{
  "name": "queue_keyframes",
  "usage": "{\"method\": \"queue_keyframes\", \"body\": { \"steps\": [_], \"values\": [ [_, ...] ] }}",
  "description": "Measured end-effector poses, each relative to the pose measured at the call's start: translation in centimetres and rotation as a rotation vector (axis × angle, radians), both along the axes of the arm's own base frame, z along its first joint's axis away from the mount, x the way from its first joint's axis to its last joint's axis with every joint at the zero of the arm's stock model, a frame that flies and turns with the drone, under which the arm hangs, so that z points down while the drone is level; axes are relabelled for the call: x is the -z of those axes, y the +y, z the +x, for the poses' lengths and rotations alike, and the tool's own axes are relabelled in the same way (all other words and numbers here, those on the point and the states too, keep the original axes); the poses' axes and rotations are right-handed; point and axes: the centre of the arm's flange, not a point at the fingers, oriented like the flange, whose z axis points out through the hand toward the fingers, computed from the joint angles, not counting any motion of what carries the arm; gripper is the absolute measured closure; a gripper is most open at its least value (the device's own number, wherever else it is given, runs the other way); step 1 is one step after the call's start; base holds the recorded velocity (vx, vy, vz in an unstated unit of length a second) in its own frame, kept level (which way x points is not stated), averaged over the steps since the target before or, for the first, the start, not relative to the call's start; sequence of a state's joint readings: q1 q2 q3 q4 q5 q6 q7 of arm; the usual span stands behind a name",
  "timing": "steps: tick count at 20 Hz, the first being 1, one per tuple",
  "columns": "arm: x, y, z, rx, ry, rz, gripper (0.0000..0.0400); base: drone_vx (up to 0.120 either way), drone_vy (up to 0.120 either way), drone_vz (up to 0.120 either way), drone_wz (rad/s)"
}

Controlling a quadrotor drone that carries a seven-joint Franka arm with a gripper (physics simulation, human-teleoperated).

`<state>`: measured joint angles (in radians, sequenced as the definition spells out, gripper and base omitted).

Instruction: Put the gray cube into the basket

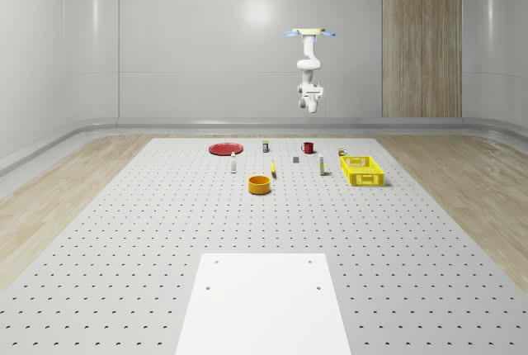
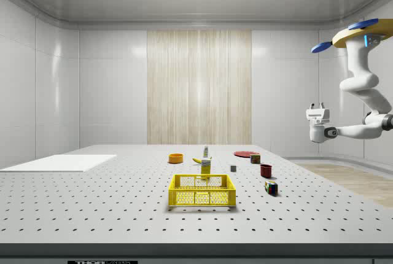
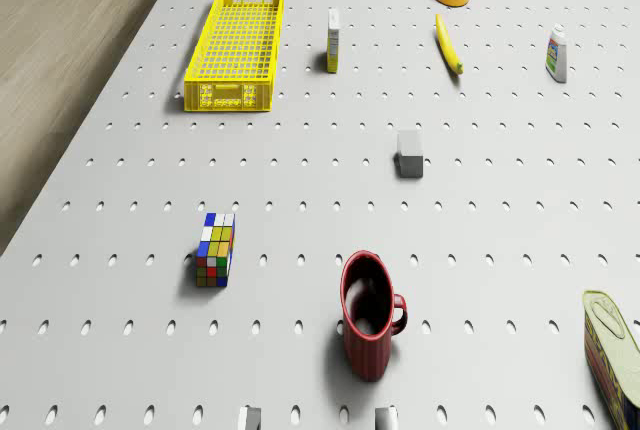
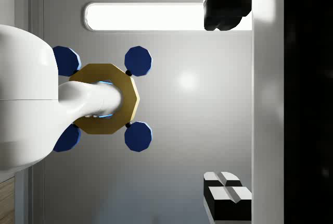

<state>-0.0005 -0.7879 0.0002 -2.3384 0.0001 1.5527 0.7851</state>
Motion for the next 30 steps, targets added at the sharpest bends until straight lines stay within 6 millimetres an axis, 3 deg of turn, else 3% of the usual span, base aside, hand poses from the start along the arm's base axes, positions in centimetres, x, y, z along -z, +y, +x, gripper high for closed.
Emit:
{"method": "queue_keyframes", "body": {
  "steps": [9,13,16,30],
  "values": [
    [-6.1,0.0,-0.3,0.000,-0.007,0.000,0.0000,0.000,0.000,0.000,0.000],
    [-7.8,0.0,-0.1,0.000,-0.010,0.000,0.0000,0.000,-0.120,0.000,0.000],
    [-8.5,0.0,-0.1,0.000,-0.013,0.000,0.0000,0.000,-0.120,0.000,0.000],
    [-9.3,0.0,-0.1,0.000,-0.023,-0.001,0.0000,0.120,-0.120,0.000,0.000]
  ]
}}
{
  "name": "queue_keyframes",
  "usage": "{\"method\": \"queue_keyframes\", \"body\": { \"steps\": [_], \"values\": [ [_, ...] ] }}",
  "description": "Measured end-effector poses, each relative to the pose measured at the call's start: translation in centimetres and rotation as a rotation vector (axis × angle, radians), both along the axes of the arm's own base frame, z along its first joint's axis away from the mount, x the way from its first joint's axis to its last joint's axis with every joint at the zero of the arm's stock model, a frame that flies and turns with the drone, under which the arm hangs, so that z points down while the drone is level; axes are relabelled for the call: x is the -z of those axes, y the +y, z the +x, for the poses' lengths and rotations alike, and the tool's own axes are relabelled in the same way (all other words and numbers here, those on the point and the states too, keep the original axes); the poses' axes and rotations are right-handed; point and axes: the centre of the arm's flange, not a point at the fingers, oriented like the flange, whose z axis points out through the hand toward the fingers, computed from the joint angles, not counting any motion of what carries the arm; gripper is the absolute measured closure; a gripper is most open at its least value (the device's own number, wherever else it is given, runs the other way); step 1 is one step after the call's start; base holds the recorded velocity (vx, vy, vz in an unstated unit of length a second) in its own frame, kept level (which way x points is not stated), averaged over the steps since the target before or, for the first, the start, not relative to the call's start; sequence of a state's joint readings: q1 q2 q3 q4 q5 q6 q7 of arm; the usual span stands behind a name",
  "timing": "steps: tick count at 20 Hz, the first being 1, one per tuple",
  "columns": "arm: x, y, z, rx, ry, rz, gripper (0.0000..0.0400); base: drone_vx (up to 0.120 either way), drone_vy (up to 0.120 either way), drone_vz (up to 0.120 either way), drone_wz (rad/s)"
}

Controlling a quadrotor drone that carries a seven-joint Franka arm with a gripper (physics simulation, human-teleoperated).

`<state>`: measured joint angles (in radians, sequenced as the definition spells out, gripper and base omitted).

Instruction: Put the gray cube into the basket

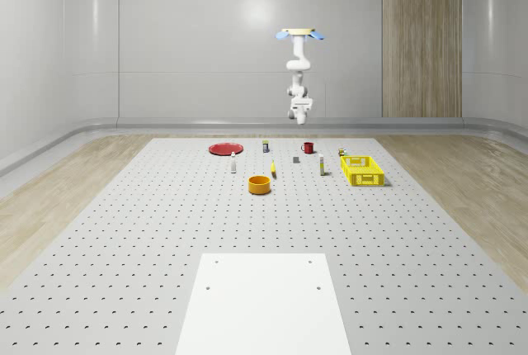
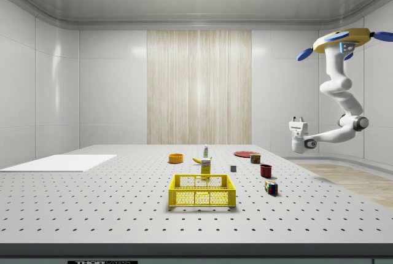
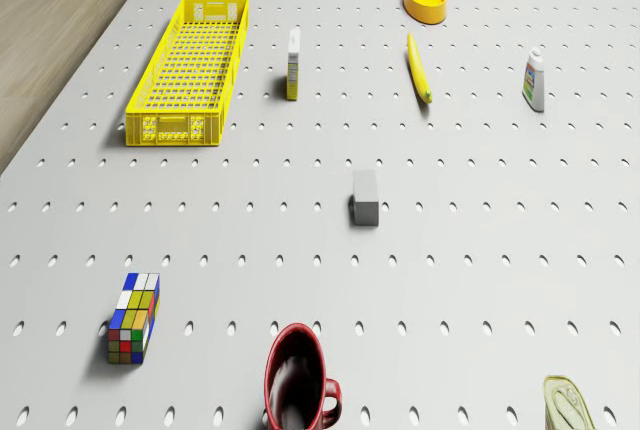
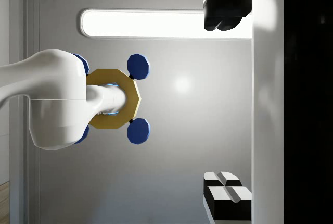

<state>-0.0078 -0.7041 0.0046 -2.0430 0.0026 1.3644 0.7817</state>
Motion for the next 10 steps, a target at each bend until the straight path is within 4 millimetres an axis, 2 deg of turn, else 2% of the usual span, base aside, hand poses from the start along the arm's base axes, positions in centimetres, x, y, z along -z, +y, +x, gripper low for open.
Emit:
{"method": "queue_keyframes", "body": {
  "steps": [9,10],
  "values": [
    [-0.03,0.02,-0.07,0.000,-0.007,-0.002,0.0000,0.120,-0.120,0.000,0.000],
    [-0.03,0.03,-0.07,0.000,-0.008,-0.003,0.0000,0.040,-0.120,0.000,0.000]
  ]
}}
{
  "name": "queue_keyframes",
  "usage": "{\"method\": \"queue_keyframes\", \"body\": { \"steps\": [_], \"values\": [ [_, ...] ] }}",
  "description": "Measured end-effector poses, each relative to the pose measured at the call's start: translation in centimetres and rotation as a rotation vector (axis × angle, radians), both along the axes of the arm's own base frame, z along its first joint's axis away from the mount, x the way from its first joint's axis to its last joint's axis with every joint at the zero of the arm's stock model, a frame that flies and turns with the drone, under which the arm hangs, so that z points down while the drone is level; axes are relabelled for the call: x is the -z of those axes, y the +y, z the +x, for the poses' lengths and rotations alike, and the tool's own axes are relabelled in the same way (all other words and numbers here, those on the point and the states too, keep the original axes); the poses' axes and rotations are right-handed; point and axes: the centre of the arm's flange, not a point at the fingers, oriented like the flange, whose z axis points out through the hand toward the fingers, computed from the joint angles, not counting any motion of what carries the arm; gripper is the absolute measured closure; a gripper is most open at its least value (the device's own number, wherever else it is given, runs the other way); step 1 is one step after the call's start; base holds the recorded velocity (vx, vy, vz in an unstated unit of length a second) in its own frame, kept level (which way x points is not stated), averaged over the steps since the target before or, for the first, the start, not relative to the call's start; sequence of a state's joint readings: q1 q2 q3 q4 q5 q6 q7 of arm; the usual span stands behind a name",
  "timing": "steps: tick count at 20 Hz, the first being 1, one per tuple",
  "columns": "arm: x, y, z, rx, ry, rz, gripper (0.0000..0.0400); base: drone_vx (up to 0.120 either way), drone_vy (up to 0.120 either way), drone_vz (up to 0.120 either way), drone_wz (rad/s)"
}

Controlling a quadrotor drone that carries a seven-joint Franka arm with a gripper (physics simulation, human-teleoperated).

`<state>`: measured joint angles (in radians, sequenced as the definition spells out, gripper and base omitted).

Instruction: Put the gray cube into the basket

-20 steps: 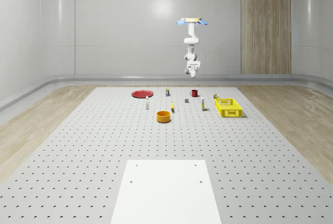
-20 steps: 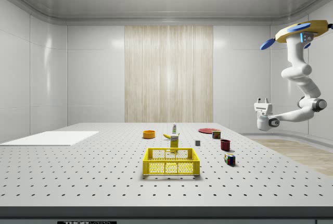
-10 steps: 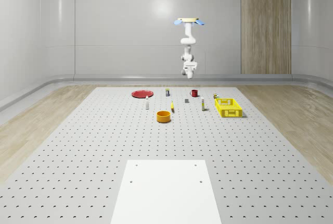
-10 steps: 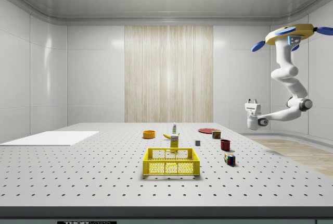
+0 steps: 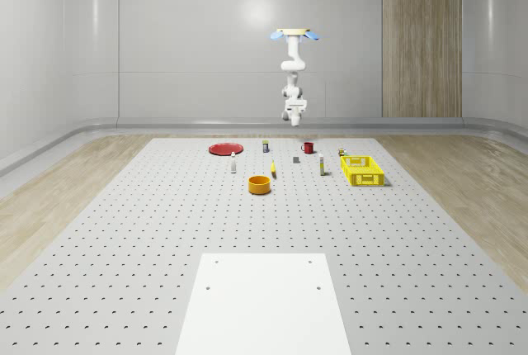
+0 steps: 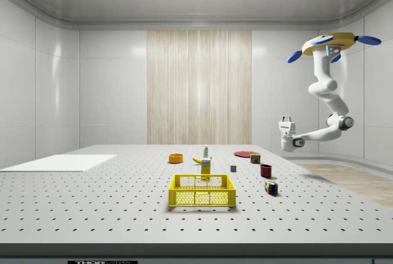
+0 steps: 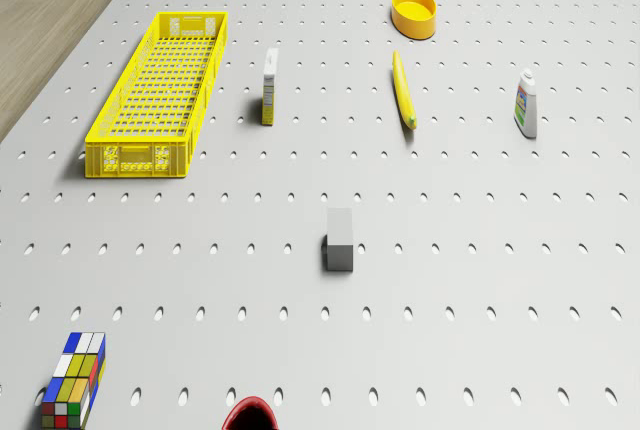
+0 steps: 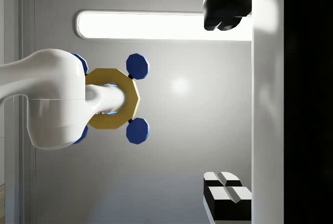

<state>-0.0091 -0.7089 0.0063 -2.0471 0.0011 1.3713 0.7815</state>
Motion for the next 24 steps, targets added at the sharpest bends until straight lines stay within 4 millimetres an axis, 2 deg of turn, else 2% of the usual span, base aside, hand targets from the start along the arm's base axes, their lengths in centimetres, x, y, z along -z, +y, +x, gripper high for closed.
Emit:
{"method": "queue_keyframes", "body": {
  "steps": [4,9,18,24],
  "values": [
    [0.0,0.0,0.0,0.000,-0.003,-0.003,0.0000,0.120,-0.040,0.000,0.000],
    [0.0,0.1,-0.1,0.000,-0.007,-0.011,0.0000,0.120,-0.096,0.000,0.000],
    [0.0,0.6,-0.1,0.001,-0.014,-0.063,0.0000,0.120,0.000,0.000,0.000],
    [0.2,1.8,-0.2,0.004,-0.018,-0.179,0.0000,0.120,0.000,0.000,0.000]
  ]
}}
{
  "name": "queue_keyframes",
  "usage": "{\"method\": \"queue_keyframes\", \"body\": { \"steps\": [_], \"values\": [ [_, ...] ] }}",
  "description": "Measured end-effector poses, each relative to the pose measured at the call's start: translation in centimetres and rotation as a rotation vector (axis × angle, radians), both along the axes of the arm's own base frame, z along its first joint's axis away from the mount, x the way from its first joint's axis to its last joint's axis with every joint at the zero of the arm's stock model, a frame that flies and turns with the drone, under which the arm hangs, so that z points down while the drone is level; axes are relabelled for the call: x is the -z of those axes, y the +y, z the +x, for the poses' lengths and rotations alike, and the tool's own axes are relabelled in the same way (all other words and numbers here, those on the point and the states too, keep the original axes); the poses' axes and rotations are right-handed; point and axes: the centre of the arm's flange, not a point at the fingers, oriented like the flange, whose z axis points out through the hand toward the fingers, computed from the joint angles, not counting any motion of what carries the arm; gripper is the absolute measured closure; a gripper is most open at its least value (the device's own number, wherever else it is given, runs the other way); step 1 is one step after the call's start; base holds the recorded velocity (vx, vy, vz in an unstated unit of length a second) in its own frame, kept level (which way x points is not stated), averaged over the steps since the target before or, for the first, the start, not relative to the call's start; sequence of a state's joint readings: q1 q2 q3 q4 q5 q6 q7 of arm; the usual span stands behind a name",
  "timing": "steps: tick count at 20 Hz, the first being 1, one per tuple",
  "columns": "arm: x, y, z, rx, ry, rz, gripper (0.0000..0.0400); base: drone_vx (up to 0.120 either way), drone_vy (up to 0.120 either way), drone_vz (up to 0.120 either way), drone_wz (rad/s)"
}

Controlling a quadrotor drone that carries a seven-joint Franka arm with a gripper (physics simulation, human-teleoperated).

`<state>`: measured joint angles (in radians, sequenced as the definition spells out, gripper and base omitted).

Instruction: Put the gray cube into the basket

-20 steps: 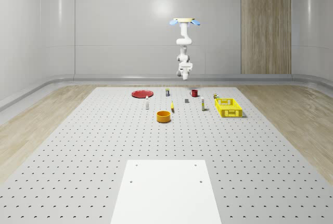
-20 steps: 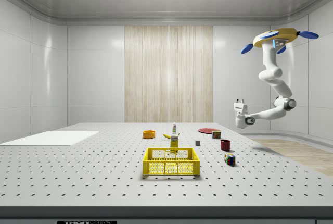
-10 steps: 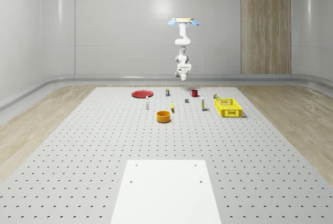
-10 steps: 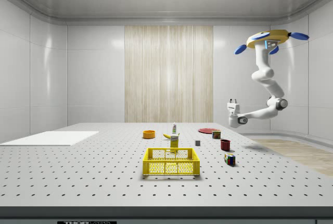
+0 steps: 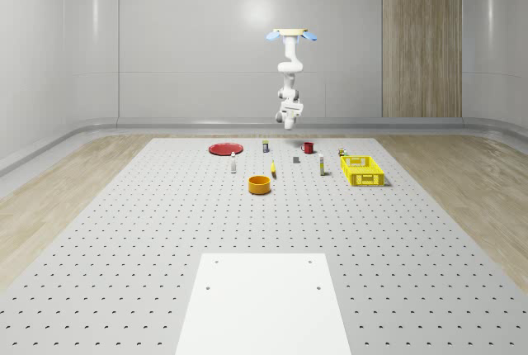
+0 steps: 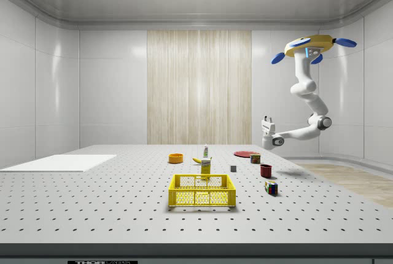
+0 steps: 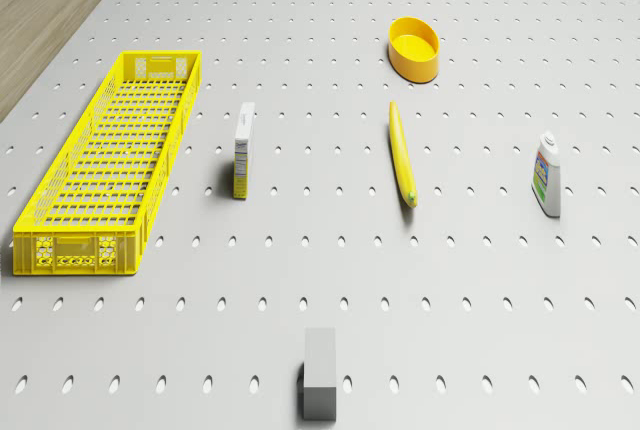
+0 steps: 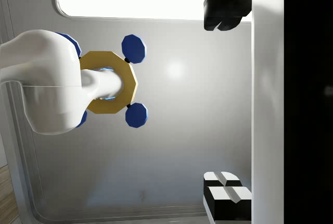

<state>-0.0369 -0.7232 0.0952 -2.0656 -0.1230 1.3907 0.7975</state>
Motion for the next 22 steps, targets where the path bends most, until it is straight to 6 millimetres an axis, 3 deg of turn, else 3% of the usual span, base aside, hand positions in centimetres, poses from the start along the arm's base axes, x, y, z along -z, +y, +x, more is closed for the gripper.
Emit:
{"method": "queue_keyframes", "body": {
  "steps": [4,8,11,14,18,22],
  "values": [
    [0.5,1.7,0.0,0.005,-0.003,-0.174,0.0000,0.120,0.000,0.000,0.000],
    [2.1,4.5,0.0,0.015,-0.005,-0.499,0.0000,0.120,0.000,0.000,0.000],
    [5.1,6.9,0.1,0.027,-0.005,-0.886,0.0000,0.120,0.000,-0.120,0.000],
    [9.8,8.1,0.2,0.043,-0.004,-1.382,0.0000,0.120,0.000,-0.120,0.000],
    [15.8,6.0,0.5,0.066,-0.001,-2.037,0.0000,0.120,0.000,-0.120,0.000],
    [18.7,2.7,0.5,0.079,0.001,-2.483,0.0000,0.120,0.000,-0.120,0.000]
  ]
}}
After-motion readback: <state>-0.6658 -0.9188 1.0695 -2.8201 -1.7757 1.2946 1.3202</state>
